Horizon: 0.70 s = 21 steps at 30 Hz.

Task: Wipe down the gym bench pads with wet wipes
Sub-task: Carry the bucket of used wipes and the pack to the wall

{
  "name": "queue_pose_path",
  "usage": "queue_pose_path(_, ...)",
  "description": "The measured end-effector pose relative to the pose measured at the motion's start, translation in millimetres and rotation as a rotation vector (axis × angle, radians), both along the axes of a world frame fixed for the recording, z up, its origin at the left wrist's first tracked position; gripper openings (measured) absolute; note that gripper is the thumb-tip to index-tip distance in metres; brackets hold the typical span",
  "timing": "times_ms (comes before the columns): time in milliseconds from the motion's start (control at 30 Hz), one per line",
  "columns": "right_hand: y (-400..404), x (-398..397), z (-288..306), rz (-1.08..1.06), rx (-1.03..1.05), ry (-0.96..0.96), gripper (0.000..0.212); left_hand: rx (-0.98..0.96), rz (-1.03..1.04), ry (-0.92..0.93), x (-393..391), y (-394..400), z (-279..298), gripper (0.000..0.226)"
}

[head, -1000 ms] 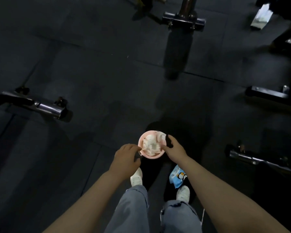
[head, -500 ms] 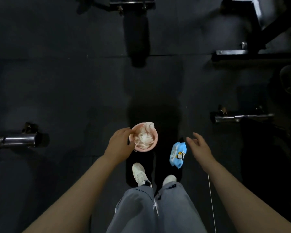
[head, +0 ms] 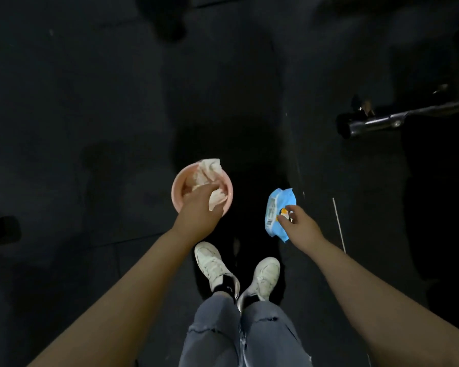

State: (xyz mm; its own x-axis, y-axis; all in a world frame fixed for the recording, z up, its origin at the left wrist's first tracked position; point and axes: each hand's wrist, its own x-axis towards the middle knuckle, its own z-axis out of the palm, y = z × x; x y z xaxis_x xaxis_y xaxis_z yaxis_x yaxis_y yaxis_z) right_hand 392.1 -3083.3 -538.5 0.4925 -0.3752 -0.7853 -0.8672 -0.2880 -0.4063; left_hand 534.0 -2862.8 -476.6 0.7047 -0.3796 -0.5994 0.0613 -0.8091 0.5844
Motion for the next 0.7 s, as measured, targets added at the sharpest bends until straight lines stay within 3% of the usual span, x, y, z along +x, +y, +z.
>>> queue_pose_path(100,6.0,-2.0,-56.7,0.057,-0.018,0.042,0.049,0.01,-0.041,-0.029,-0.2,-13.7,-57.9,0.05)
queue_pose_path(333,19.3,5.8,-154.5,0.12,-0.009,-0.005,0.047,0.25,-0.089,-0.033,29.4,-21.3,-173.8,0.08)
queue_pose_path(467,23.3,10.3,-192.9,0.144,-0.044,-0.041,0.047,0.348,-0.233,-0.146,61.8,-34.1,-220.9,0.073)
queue_pose_path(600,30.8,20.0,-212.7,0.128,-0.042,-0.151,0.047,0.385,-0.18,-0.16,81.8,-39.3,-252.4,0.074)
queue_pose_path(700,32.1,27.7,-224.3,0.082,-0.082,-0.199,0.045,0.307,-0.13,-0.252,89.1,-34.8,-264.8,0.059)
